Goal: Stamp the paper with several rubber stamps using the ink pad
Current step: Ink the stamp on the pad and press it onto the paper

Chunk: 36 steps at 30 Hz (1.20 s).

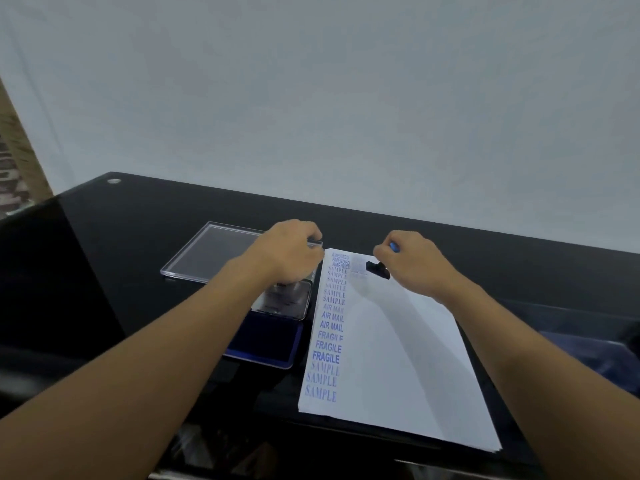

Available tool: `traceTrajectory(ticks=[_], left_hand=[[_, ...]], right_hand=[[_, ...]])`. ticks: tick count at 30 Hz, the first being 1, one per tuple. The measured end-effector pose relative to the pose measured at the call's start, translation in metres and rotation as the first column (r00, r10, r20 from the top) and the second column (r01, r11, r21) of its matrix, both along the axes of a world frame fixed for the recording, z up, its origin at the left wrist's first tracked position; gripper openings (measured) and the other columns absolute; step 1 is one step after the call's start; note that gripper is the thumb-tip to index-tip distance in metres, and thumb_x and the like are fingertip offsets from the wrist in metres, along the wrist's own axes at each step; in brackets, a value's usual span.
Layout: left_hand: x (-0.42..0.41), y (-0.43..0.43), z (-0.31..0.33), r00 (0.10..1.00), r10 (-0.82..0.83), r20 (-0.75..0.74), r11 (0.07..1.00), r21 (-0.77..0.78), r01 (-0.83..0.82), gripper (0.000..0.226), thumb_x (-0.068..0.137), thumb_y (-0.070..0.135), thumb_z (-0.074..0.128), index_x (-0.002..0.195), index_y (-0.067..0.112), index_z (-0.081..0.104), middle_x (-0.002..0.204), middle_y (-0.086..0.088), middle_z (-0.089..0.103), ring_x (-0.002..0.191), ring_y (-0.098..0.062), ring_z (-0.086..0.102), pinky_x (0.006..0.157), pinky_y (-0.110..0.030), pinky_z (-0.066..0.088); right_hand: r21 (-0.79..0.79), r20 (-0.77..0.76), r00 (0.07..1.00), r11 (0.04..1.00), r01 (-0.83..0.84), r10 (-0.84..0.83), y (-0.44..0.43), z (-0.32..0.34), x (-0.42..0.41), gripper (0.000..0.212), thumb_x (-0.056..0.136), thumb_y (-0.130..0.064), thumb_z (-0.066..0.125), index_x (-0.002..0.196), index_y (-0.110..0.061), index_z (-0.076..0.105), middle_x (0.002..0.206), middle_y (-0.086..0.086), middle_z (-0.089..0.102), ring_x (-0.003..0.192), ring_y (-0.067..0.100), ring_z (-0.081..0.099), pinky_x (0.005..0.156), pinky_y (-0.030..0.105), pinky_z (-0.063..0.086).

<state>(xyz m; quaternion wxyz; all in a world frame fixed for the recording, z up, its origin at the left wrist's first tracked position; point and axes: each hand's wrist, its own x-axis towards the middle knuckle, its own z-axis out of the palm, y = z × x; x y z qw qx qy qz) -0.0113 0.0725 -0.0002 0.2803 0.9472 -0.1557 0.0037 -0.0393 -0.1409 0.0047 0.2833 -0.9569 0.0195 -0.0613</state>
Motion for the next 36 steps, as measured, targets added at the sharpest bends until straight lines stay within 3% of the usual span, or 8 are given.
traceTrajectory(ticks=[2, 6, 9, 13, 21, 29, 36], left_hand=[[0.013, -0.008, -0.006, 0.999, -0.042, -0.034, 0.998, 0.052, 0.043, 0.036, 0.100, 0.027, 0.049, 0.136, 0.022, 0.054, 0.142, 0.002, 0.052, 0.110, -0.016, 0.053, 0.088, -0.029, 0.040], [0.034, -0.017, -0.017, 0.991, -0.090, -0.101, 0.984, 0.145, 0.104, 0.047, 0.099, 0.026, 0.051, 0.145, 0.021, 0.047, 0.149, 0.000, 0.048, 0.132, -0.020, 0.047, 0.098, -0.030, 0.038], [0.043, -0.022, -0.020, 0.980, -0.125, -0.154, 0.969, 0.194, 0.155, 0.055, 0.097, 0.028, 0.052, 0.151, 0.022, 0.040, 0.155, 0.001, 0.042, 0.138, -0.021, 0.042, 0.109, -0.035, 0.037], [0.051, -0.027, -0.023, 0.964, -0.149, -0.219, 0.950, 0.240, 0.201, 0.064, 0.095, 0.032, 0.057, 0.154, 0.024, 0.034, 0.160, 0.002, 0.034, 0.144, -0.021, 0.035, 0.112, -0.036, 0.033], [0.057, -0.030, -0.027, 0.958, -0.153, -0.241, 0.927, 0.302, 0.224, 0.070, 0.091, 0.036, 0.061, 0.154, 0.024, 0.034, 0.160, 0.005, 0.034, 0.144, -0.020, 0.036, 0.115, -0.038, 0.035], [0.055, -0.030, -0.027, 0.966, -0.163, -0.203, 0.899, 0.373, 0.230, 0.062, 0.091, 0.039, 0.061, 0.147, 0.020, 0.045, 0.147, 0.000, 0.049, 0.133, -0.023, 0.047, 0.109, -0.041, 0.043], [0.056, -0.030, -0.029, 0.967, -0.152, -0.202, 0.901, 0.374, 0.220, 0.063, 0.089, 0.039, 0.062, 0.146, 0.021, 0.046, 0.146, 0.000, 0.050, 0.132, -0.024, 0.047, 0.107, -0.041, 0.044]], right_hand=[[0.000, -0.042, 0.999, 1.000, 0.008, -0.008, 0.002, -0.003, 0.008, 0.030, 0.096, -0.027, 0.048, 0.099, 0.000, 0.059, 0.098, 0.014, 0.066, 0.075, 0.021, 0.053, 0.064, 0.033, 0.040], [-0.005, -0.106, 0.994, 1.000, -0.018, 0.018, 0.007, -0.007, 0.022, 0.035, 0.097, -0.027, 0.041, 0.102, 0.001, 0.062, 0.102, 0.015, 0.067, 0.091, 0.032, 0.061, 0.070, 0.034, 0.043], [-0.065, -0.125, 0.991, 0.997, -0.051, 0.043, 0.010, -0.010, 0.031, 0.033, 0.099, -0.026, 0.040, 0.103, 0.000, 0.060, 0.101, 0.016, 0.066, 0.078, 0.026, 0.055, 0.067, 0.034, 0.042], [-0.131, -0.152, 0.987, 0.988, -0.080, 0.060, 0.010, -0.014, 0.038, 0.029, 0.099, -0.027, 0.042, 0.104, -0.005, 0.059, 0.097, 0.013, 0.066, 0.074, 0.022, 0.053, 0.064, 0.034, 0.042], [-0.204, -0.176, 0.978, 0.968, -0.144, 0.108, 0.012, -0.019, 0.043, 0.023, 0.099, -0.028, 0.044, 0.097, -0.010, 0.058, 0.087, 0.006, 0.063, 0.068, 0.018, 0.053, 0.060, 0.030, 0.041], [-0.237, -0.177, 0.975, 0.955, -0.177, 0.136, 0.021, -0.016, 0.043, 0.018, 0.100, -0.024, 0.044, 0.086, -0.015, 0.051, 0.076, 0.000, 0.055, 0.062, 0.013, 0.048, 0.052, 0.026, 0.034], [-0.238, -0.198, 0.975, 0.961, -0.144, 0.097, 0.020, -0.024, 0.047, 0.020, 0.099, -0.026, 0.044, 0.088, -0.012, 0.052, 0.079, 0.004, 0.057, 0.063, 0.017, 0.049, 0.056, 0.029, 0.038]])
